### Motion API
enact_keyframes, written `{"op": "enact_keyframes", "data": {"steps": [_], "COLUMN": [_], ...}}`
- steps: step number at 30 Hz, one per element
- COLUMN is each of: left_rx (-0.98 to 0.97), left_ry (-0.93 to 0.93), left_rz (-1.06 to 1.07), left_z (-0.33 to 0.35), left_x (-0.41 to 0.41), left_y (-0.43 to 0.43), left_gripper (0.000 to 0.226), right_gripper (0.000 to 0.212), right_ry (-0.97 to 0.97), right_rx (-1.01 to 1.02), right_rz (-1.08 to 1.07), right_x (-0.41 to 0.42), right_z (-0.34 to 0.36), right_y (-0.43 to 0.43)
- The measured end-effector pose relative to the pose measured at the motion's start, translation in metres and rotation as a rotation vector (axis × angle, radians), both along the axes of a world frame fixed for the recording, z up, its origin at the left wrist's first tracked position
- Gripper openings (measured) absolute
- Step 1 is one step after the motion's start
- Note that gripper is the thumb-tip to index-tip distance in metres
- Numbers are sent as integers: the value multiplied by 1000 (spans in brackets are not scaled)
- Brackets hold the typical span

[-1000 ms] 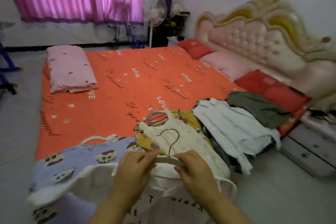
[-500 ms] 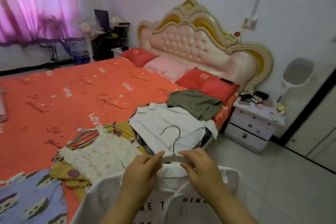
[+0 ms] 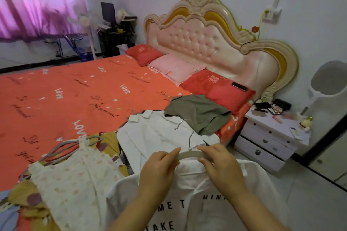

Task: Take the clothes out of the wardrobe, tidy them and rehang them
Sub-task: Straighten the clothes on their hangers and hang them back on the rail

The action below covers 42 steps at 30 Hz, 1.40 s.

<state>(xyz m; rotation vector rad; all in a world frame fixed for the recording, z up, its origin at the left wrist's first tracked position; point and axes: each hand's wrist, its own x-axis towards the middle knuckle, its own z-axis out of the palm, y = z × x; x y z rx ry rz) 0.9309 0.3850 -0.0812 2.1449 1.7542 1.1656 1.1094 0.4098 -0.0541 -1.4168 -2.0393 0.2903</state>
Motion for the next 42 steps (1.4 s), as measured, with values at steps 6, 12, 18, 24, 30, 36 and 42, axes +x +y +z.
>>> {"op": "enact_keyframes", "data": {"steps": [6,12,18,24,30,36,42], "left_rx": [15,-23,-57,-152,-310,-446,-587], "left_ry": [-137,-172,-154,-154,-155,-132,-65], "left_rz": [100,201,356,544,702,773,820], "left_z": [-28,-31,-36,-70,-126,-200,-280], "left_x": [-3,-30,-69,-115,-158,-197,-225], "left_y": [114,212,294,380,470,540,576], "left_gripper": [36,36,35,36,35,34,42], "right_gripper": [29,29,29,28,30,32,37], "right_ry": [-61,-125,-124,-118,-190,-284,-364], "right_rx": [-20,-46,-98,-184,-329,-439,-556], "right_rz": [54,159,313,493,645,731,674], "right_x": [-9,-41,-90,-152,-212,-260,-299], "right_z": [-7,-3,-9,-56,-135,-223,-313], "right_y": [124,240,348,466,580,657,693]}}
